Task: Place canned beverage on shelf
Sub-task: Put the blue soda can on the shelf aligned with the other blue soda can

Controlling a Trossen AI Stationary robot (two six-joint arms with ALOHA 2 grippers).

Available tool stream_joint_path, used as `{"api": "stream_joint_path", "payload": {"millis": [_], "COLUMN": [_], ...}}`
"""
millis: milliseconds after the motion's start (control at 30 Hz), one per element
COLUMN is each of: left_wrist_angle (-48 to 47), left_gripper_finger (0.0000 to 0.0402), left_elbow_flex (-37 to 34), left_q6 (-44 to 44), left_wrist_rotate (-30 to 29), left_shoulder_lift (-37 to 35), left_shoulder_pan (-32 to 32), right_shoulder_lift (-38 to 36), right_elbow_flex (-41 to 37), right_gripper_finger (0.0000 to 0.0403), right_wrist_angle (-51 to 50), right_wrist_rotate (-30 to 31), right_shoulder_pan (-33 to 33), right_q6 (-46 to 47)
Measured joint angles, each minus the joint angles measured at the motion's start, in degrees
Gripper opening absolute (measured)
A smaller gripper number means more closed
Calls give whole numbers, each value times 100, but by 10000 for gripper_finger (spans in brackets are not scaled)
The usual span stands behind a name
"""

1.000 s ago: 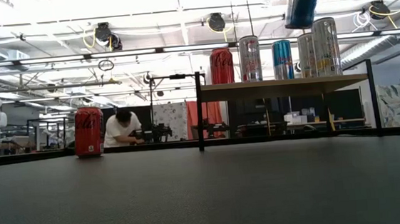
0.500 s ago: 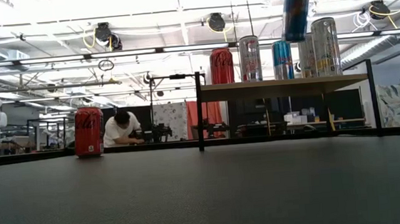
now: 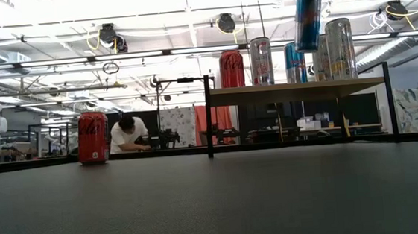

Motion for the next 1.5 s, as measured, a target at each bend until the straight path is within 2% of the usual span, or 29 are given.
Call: {"api": "stream_joint_path", "payload": {"millis": [133, 333, 600, 1033, 1167, 1500], "left_wrist_angle": [0, 0, 0, 2, 2, 1], "left_gripper_finger": [225, 225, 225, 225, 225, 225], "left_elbow_flex": [0, 0, 0, 0, 0, 0], "left_q6": [7, 4, -7, -48, -50, -51], "left_wrist_rotate": [0, 0, 0, 0, 0, 0], "left_shoulder_lift": [2, 1, 0, 1, 0, 1], "left_shoulder_pan": [2, 4, 4, 4, 4, 4], "right_shoulder_lift": [32, 278, 575, 625, 625, 619], "right_elbow_flex": [0, -1, -2, -2, -4, -80], "right_gripper_finger": [199, 199, 199, 199, 199, 199], "right_wrist_angle": [3, -4, -25, -94, -92, -4], "right_wrist_rotate": [-294, -265, -569, -605, -874, -835], "right_shoulder_pan": [-362, -714, -843, -1112, -1112, -1213], "right_q6": [-296, -330, -448, -459, -470, -284]}}
